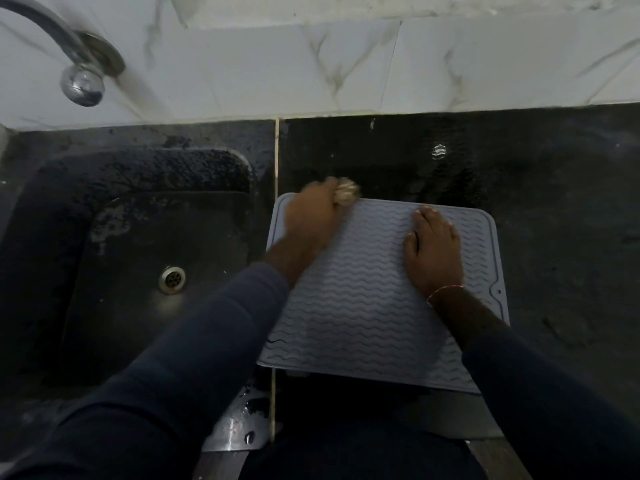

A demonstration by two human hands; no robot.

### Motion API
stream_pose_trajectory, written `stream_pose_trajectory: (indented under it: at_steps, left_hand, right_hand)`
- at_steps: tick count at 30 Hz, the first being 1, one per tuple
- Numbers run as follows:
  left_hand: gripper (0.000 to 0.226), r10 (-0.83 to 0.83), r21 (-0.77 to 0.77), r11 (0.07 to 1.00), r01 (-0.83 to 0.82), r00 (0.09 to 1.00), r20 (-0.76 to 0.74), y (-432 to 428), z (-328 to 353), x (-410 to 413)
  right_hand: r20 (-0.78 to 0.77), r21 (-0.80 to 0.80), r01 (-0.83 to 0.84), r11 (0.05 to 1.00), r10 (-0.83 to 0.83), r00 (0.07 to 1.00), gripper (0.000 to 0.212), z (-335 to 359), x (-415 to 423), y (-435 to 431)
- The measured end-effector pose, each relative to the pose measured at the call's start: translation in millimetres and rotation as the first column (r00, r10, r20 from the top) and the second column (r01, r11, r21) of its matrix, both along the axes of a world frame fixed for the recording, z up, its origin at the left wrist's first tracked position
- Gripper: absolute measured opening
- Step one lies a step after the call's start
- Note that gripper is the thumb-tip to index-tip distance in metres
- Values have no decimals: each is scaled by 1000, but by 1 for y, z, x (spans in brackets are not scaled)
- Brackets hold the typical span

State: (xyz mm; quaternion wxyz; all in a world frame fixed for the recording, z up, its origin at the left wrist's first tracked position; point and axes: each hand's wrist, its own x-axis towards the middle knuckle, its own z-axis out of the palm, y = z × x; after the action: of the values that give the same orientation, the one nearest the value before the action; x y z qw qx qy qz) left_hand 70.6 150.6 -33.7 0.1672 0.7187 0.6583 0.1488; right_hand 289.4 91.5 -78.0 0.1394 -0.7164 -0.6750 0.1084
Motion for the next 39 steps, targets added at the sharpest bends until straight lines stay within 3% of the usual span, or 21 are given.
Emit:
stream_pose_trajectory:
  at_steps: [2, 5, 9, 11, 15, 18, 20, 22, 25, 34, 37, 39]
  left_hand:
    - [36, -116, -37, 992, 119, 990, 85, -16, -4, 56]
    - [38, -133, -131, 982, 136, 991, 34, -30, -19, 91]
    - [29, -132, -55, 990, 133, 991, 30, -29, -24, 33]
    - [29, -50, -66, 996, 52, 998, 37, -28, -22, -14]
    - [35, 123, -34, 991, -132, 973, -198, -34, -23, -84]
    - [35, 171, -43, 983, -181, 969, -180, -34, -15, -78]
    - [36, 145, -43, 988, -145, 989, -21, -40, -11, -54]
    - [40, 13, -73, 997, -6, 996, 90, -57, -15, -22]
    - [47, -149, -78, 986, 148, 989, -9, -71, -21, -4]
    - [35, 201, -23, 978, -209, 963, -181, -51, -9, -96]
    - [34, 285, -69, 957, -283, 958, 17, -58, 2, -85]
    - [43, 404, -132, 915, -381, 868, 288, -71, 10, -81]
  right_hand:
    - [-14, -7, -8, 1000, 8, 1000, 47, 1, 0, -1]
    - [4, -7, -18, 1000, 18, 1000, 45, 0, 1, 0]
    - [25, -13, -25, 1000, 25, 999, 50, -3, 3, 0]
    - [23, -13, -26, 1000, 26, 999, 54, -3, 4, 0]
    - [26, -10, -23, 1000, 23, 999, 56, -4, 4, 0]
    - [27, -14, -19, 1000, 19, 999, 56, -5, 3, 0]
    - [26, -4, -11, 1000, 11, 1000, 55, -4, 2, 1]
    - [15, 3, -5, 1000, 5, 1000, 51, -5, 2, 0]
    - [-1, 24, -8, 1000, 8, 1000, 48, -6, 2, 0]
    - [20, 5, -3, 1000, 3, 1000, 49, -4, -1, 1]
    - [135, -12, 26, 1000, -24, 991, 51, 11, -15, 11]
    - [-59, 21, -99, 995, 100, 993, 50, 28, -62, 12]
